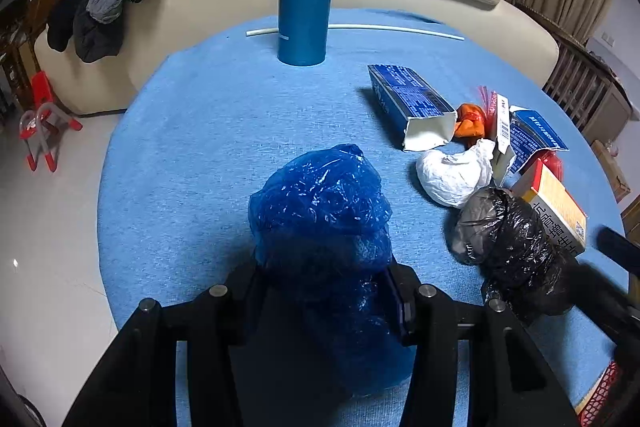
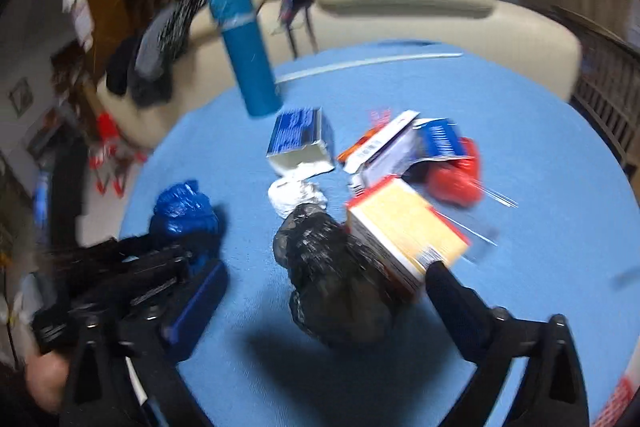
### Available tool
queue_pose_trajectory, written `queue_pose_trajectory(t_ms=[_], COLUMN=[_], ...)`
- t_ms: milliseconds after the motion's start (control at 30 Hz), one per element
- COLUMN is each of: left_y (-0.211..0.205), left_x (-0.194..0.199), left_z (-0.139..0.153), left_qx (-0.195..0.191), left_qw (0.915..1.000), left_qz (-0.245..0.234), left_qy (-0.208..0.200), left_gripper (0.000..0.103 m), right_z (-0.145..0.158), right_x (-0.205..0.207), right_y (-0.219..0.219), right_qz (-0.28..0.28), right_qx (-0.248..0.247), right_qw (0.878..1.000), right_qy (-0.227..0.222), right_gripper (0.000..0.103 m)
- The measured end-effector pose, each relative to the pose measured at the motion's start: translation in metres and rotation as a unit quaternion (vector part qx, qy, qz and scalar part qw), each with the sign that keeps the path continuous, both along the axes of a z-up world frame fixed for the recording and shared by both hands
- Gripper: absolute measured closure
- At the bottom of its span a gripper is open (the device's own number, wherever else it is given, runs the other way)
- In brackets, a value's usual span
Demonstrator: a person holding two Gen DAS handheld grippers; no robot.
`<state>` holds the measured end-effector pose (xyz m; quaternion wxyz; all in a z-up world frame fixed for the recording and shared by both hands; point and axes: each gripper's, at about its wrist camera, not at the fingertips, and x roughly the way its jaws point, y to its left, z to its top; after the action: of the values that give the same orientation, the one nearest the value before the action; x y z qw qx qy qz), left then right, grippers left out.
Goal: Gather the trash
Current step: 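Grasp the blue plastic bag with the left gripper while the right grasps the black bag, then carry both bags over the red mesh basket with both grippers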
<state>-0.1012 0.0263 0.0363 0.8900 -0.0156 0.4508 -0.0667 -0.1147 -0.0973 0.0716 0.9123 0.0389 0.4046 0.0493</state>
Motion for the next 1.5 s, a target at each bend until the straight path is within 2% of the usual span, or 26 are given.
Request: queue_pose_trajectory(t_ms=[33, 67, 100, 133, 167, 233, 500, 767, 1200, 1500], left_y=[0.000, 0.001, 0.002, 0.002, 0.003, 0.002, -0.009, -0.037, -0.100, -0.156], left_x=[0.000, 0.000, -0.001, -0.001, -0.001, -0.002, -0.013, -0.043, -0.088, -0.109], left_z=[0.000, 0.000, 0.000, 0.000, 0.000, 0.001, 0.016, 0.036, 0.066, 0.076], left_qx=[0.002, 0.003, 0.002, 0.003, 0.004, 0.007, 0.016, 0.027, 0.043, 0.052], left_qw=[1.0000, 1.0000, 1.0000, 1.0000, 1.0000, 1.0000, 0.9997, 0.9981, 0.9895, 0.9784], left_qz=[0.000, 0.000, -0.001, -0.001, -0.001, -0.003, -0.013, -0.047, -0.123, -0.186], left_qy=[-0.001, -0.001, 0.000, 0.000, 0.000, -0.001, -0.012, -0.028, -0.061, -0.074], left_gripper=[0.051, 0.051, 0.051, 0.051, 0.051, 0.051, 0.051, 0.051, 0.051, 0.051], right_z=[-0.011, -0.020, -0.030, -0.044, -0.050, -0.049, -0.024, 0.002, 0.035, 0.040], right_x=[0.015, 0.023, 0.028, 0.035, 0.037, 0.032, -0.011, -0.068, -0.162, -0.209], right_y=[0.005, 0.008, 0.009, 0.011, 0.012, 0.014, 0.000, -0.041, -0.098, -0.155], right_qz=[0.014, 0.019, 0.019, 0.024, 0.024, 0.025, -0.009, -0.065, -0.146, -0.212], right_qx=[-0.013, -0.022, -0.032, -0.037, -0.037, -0.035, 0.012, 0.049, 0.060, 0.056], right_qw=[0.999, 0.999, 0.997, 0.995, 0.995, 0.996, 0.999, 0.997, 0.985, 0.973], right_qy=[0.027, 0.045, 0.063, 0.084, 0.088, 0.079, 0.035, -0.006, -0.066, -0.078], right_gripper=[0.028, 0.036, 0.052, 0.058, 0.059, 0.064, 0.064, 0.064, 0.064, 0.064])
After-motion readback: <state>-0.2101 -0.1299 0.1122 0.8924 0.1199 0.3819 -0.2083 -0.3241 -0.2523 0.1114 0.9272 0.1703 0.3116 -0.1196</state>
